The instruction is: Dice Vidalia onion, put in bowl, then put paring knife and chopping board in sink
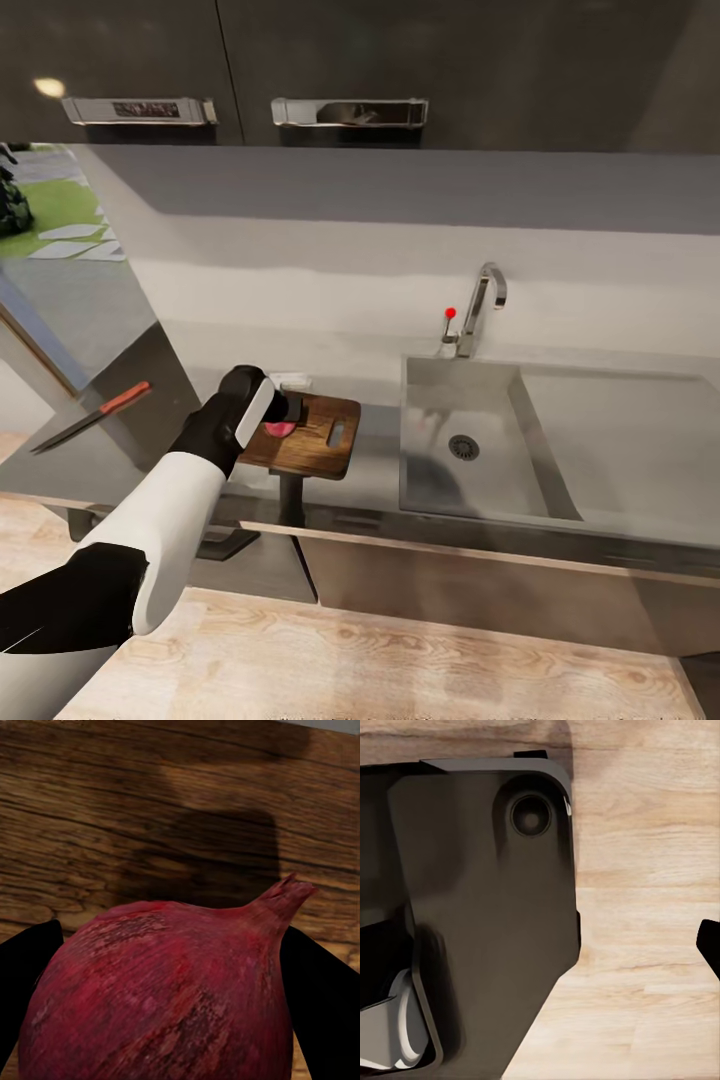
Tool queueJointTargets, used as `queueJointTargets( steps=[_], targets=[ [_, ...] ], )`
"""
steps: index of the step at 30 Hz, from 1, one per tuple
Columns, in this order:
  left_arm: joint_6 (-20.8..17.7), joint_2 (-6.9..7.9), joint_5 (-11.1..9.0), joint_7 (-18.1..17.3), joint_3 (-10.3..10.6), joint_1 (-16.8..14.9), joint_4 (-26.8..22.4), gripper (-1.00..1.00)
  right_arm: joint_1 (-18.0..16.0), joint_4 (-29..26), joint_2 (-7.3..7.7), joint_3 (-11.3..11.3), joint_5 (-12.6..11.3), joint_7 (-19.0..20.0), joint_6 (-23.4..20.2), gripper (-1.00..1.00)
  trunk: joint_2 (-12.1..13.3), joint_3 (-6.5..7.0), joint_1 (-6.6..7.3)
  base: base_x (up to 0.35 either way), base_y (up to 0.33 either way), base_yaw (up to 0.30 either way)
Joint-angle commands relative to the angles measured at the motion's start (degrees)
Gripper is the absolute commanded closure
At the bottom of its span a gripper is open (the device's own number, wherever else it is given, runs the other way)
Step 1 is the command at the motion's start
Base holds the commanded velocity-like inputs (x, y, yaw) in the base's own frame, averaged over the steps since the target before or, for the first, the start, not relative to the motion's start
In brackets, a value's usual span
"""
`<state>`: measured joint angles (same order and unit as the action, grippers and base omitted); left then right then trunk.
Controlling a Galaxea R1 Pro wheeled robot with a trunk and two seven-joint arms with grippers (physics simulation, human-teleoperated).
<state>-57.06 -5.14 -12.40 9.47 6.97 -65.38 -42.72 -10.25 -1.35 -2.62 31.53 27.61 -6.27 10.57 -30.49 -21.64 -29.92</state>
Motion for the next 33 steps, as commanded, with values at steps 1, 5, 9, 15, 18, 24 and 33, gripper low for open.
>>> queueJointTargets(
  steps=[1, 5, 9, 15, 18, 24, 33],
  targets=[
    [-0.2, 0.04, -0.6, 0.6, 0.1, 0.0, 0.8, 1.00, 0.0, 0.0, -0.02, 0.5, 0.6, -0.2, 0.2, -1.00, 0.0, -0.18, -0.04, 0.000, 0.000, 0.000],
    [-0.2, 0.04, -0.6, 0.6, 0.2, 0.0, 0.7, 1.00, 0.0, 0.0, -0.02, 0.5, 0.6, -0.2, 0.2, -1.00, 0.0, -0.52, -0.04, 0.000, 0.000, 0.000],
    [-0.2, 0.09, -0.6, 0.6, 0.2, 0.0, 0.6, -1.00, 0.0, 0.0, -0.02, 0.5, 0.6, -0.1, 0.2, -1.00, 0.0, -0.62, -0.04, 0.000, 0.000, 0.000],
    [-0.2, 0.13, -0.6, 0.6, 0.1, 0.0, 0.6, -1.00, 0.0, 0.0, -0.02, 0.5, 0.6, -0.1, 0.2, -1.00, 0.0, -0.64, -0.04, 0.000, 0.000, 0.000],
    [-0.2, 0.19, -0.6, 0.6, 0.1, 0.0, 0.6, -1.00, 0.0, 0.0, -0.02, 0.5, 0.6, -0.1, 0.2, -1.00, 0.0, -0.64, -0.04, 0.000, 0.000, 0.000],
    [-0.2, 0.22, -0.6, 0.6, 0.1, 0.0, 0.5, -1.00, 0.0, 0.0, -0.02, 0.5, 0.6, -0.1, 0.2, -1.00, 0.0, -0.64, -0.04, 0.000, 0.000, 0.000],
    [-0.3, 0.34, -0.5, 0.6, 0.0, 0.0, -3.5, -1.00, 0.0, 0.0, -0.02, 0.4, 0.6, -0.1, 0.2, -1.00, 0.0, -0.64, -0.04, 0.000, 0.000, 0.000]
  ],
)
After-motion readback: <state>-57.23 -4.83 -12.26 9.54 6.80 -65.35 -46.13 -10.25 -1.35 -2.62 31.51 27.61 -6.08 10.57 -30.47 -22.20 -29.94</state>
